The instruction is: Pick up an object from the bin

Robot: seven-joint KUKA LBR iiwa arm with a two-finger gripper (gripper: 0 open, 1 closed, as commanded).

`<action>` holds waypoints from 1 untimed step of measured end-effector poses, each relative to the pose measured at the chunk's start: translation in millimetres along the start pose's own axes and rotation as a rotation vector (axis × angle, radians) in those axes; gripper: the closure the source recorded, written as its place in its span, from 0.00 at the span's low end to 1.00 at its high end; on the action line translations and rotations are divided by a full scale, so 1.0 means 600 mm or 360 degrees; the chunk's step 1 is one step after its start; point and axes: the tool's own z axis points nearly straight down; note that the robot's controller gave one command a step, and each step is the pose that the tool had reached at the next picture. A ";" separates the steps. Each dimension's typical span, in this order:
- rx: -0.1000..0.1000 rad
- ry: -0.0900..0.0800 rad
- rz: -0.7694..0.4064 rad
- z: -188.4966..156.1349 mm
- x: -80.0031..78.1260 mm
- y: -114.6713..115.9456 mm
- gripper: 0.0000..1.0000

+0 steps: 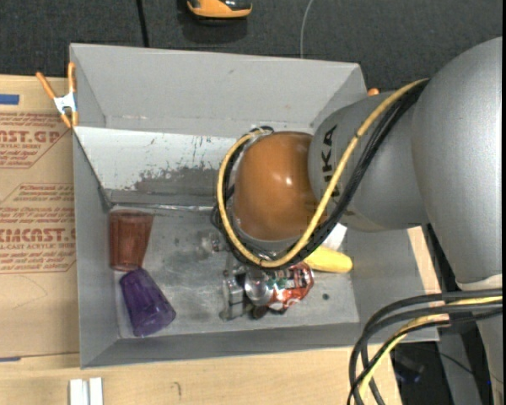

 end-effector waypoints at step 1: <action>-0.0001 -0.0007 -0.0032 -0.036 -0.005 -0.001 0.00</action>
Offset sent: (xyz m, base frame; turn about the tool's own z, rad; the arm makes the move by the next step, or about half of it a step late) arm 0.0428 -0.0550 0.0623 -0.0564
